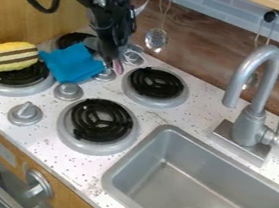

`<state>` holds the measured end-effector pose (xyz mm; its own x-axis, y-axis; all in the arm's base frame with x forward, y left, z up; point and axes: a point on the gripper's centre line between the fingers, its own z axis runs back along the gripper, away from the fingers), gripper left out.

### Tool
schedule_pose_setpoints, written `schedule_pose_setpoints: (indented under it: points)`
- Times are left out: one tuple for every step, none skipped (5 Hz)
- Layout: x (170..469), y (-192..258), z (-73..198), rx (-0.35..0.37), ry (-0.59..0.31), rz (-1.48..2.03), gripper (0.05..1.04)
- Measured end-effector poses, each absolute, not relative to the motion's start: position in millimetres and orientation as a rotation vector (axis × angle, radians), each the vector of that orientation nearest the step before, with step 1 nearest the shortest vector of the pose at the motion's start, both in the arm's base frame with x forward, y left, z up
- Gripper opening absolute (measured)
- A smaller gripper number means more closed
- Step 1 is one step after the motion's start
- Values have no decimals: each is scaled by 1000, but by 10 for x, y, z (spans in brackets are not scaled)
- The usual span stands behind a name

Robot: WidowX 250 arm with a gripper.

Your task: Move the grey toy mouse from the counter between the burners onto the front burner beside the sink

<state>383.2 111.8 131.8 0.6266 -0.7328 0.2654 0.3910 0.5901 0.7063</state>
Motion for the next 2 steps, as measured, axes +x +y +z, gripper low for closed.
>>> schedule_pose_setpoints:
  points:
    - [3547, 1001, 1205, 593, -538, -738, 540]
    - [3355, 904, 1023, 540, -483, -776, 540]
